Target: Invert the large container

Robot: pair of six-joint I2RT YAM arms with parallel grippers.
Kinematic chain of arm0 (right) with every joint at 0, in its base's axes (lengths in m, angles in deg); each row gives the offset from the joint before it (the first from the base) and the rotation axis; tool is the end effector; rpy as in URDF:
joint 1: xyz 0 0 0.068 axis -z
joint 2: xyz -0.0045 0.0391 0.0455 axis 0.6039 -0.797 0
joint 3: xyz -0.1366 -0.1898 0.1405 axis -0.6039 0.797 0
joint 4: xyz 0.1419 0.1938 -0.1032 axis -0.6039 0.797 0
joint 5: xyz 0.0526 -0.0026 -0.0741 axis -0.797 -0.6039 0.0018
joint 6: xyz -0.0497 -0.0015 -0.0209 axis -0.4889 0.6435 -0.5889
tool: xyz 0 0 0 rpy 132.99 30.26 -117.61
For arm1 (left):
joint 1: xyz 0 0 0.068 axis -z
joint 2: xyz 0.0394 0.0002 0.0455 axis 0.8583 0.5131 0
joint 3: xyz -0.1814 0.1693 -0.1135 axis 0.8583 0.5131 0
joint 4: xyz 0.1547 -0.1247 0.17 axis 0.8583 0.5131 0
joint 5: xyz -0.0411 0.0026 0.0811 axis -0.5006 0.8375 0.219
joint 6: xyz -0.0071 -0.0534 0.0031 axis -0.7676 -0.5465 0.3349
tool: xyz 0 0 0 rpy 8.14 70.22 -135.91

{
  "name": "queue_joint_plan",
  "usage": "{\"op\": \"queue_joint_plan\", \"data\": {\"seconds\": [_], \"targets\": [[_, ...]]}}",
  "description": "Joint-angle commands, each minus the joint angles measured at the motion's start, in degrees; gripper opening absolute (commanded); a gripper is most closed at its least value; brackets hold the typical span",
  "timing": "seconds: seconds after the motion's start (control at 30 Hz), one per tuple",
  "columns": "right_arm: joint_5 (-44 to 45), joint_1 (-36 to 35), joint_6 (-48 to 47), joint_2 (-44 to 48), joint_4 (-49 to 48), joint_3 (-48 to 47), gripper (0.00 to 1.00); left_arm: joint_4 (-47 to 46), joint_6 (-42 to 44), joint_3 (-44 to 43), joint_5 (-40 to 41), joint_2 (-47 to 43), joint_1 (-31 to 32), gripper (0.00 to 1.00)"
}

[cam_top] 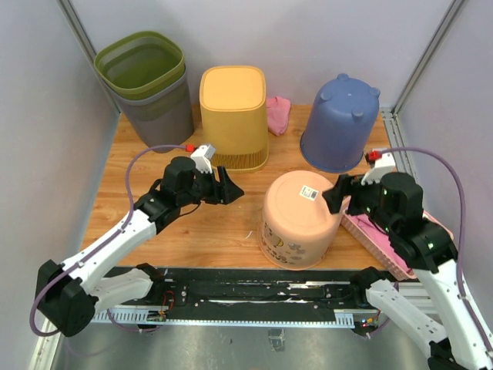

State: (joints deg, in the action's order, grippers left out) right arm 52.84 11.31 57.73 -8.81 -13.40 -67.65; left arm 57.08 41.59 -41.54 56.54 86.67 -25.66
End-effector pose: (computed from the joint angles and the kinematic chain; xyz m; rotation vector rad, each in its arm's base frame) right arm 0.1189 0.0584 0.3965 -0.1273 1.9162 0.5505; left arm 0.1986 -0.1412 0.2870 0.1851 2.1187 -0.9424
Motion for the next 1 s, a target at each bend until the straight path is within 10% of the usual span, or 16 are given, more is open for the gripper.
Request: {"op": "queue_joint_plan", "data": {"seconds": [0.0,0.57,0.97], "targets": [[3.0,-0.7,2.4,4.7,14.3,5.7,0.82,8.3,5.6,-1.6,-2.9,-3.2,0.0,0.69],[13.7,3.5,10.9,-20.1,-24.2,11.7,0.76,1.4,-3.4,11.8,-20.0,-9.4,6.3,0.69],[10.0,8.5,4.3,-21.8,-16.0,-6.2,0.88,-21.6,-12.5,9.8,-9.7,4.2,10.7,0.7]]}}
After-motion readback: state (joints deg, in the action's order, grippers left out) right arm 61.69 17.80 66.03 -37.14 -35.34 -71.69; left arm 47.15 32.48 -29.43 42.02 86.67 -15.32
